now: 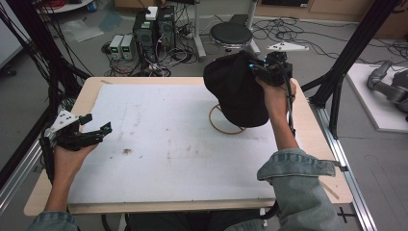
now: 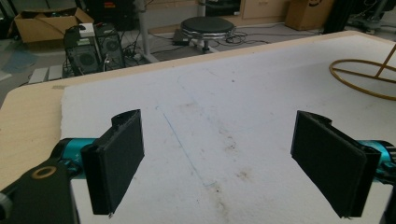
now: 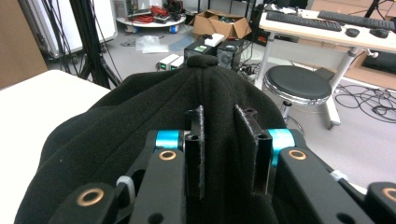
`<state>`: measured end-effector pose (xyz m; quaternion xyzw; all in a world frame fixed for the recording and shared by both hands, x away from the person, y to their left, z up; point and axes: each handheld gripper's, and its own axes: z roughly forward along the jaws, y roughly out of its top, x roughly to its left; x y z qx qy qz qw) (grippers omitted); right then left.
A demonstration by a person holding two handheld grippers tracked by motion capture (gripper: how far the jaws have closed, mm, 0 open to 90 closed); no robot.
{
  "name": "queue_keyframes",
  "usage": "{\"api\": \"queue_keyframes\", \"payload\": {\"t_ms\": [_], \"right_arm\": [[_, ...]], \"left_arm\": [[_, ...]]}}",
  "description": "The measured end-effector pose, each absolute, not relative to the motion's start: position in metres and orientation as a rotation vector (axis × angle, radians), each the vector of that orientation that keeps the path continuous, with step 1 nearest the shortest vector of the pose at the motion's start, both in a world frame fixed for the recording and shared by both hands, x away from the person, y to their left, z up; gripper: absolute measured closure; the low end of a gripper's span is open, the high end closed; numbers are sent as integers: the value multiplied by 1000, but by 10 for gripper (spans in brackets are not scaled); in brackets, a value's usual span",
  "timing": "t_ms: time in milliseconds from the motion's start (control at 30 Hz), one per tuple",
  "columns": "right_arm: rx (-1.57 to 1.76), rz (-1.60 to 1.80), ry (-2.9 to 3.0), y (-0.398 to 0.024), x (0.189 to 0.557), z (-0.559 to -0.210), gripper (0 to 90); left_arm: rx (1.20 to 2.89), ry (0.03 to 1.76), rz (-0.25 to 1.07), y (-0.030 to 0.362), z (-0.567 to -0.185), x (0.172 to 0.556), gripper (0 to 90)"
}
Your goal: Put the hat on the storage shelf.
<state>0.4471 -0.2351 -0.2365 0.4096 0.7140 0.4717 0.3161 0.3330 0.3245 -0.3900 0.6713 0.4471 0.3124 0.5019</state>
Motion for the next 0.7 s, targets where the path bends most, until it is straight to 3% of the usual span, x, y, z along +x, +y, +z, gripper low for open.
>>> {"api": "queue_keyframes", "payload": {"t_ms": [700], "right_arm": [[1100,1259,1814,-257,433,-233,550]], "left_arm": [[1627,1076,752,324,-389,333,174]]}}
